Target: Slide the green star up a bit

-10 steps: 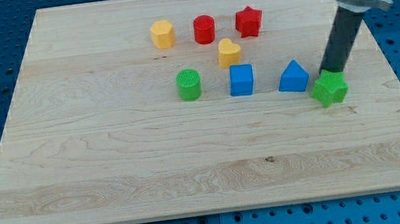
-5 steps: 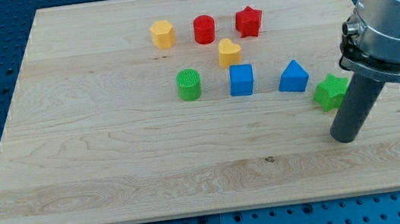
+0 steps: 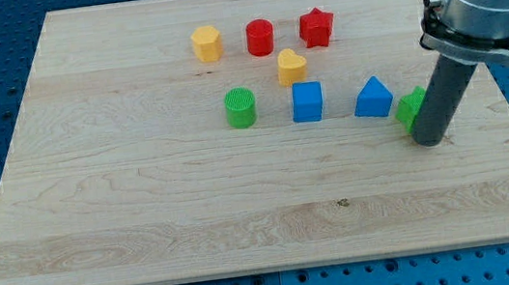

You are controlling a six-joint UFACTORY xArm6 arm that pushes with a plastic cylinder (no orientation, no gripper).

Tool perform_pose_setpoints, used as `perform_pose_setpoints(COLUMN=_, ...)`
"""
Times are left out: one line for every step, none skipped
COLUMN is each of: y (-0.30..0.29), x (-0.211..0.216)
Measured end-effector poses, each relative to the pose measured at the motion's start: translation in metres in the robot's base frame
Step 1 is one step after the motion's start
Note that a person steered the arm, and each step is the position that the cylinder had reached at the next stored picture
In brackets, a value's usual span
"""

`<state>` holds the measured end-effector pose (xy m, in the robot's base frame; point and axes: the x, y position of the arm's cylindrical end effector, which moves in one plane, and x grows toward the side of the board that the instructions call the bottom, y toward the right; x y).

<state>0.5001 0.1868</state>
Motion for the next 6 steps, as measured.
perform_pose_setpoints(y=0.001, x=-0.015)
perform_pose_setpoints(y=0.004, x=-0.027)
perform_pose_setpoints(y=0.010, x=-0.040)
perform_pose_setpoints(y=0.016, x=-0.052)
perform_pose_setpoints(y=0.024, x=-0.066)
perform_pose_setpoints(y=0.026, x=-0.080)
